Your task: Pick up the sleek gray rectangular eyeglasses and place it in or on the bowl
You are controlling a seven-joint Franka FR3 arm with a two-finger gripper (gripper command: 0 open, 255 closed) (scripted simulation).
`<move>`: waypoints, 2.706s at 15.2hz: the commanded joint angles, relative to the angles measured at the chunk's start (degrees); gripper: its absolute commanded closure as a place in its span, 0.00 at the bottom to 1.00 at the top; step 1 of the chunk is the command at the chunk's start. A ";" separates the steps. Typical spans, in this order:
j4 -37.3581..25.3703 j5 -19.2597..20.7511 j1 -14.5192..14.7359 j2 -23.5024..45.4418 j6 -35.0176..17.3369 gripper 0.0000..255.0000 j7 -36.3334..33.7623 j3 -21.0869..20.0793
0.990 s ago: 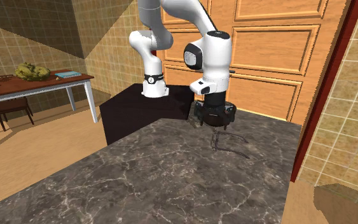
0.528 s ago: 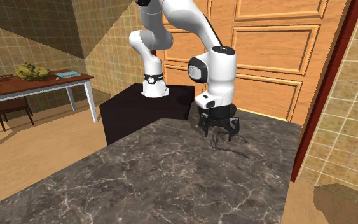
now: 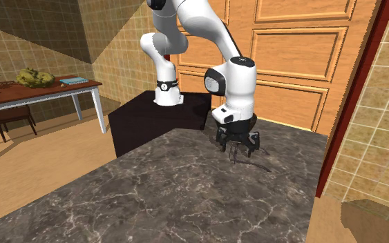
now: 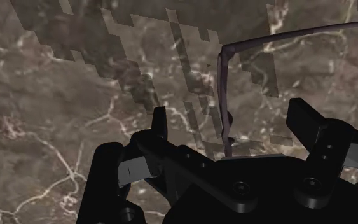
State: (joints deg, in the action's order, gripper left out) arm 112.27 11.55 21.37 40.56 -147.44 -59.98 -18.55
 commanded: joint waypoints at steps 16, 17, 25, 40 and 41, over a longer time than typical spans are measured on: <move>0.89 -0.80 -0.76 -2.69 1.81 1.00 0.33 -0.95; 1.07 -1.02 -0.95 -3.36 2.28 1.00 0.42 -1.19; 2.14 -2.91 -2.40 -8.51 6.31 1.00 1.25 -3.05; 1.95 -6.81 -4.66 -17.24 14.85 1.00 3.03 -5.93; 1.84 -7.06 -4.78 -17.77 15.46 1.00 3.15 -6.08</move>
State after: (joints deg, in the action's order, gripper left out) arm 114.19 4.80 16.77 23.41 -132.67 -57.01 -24.46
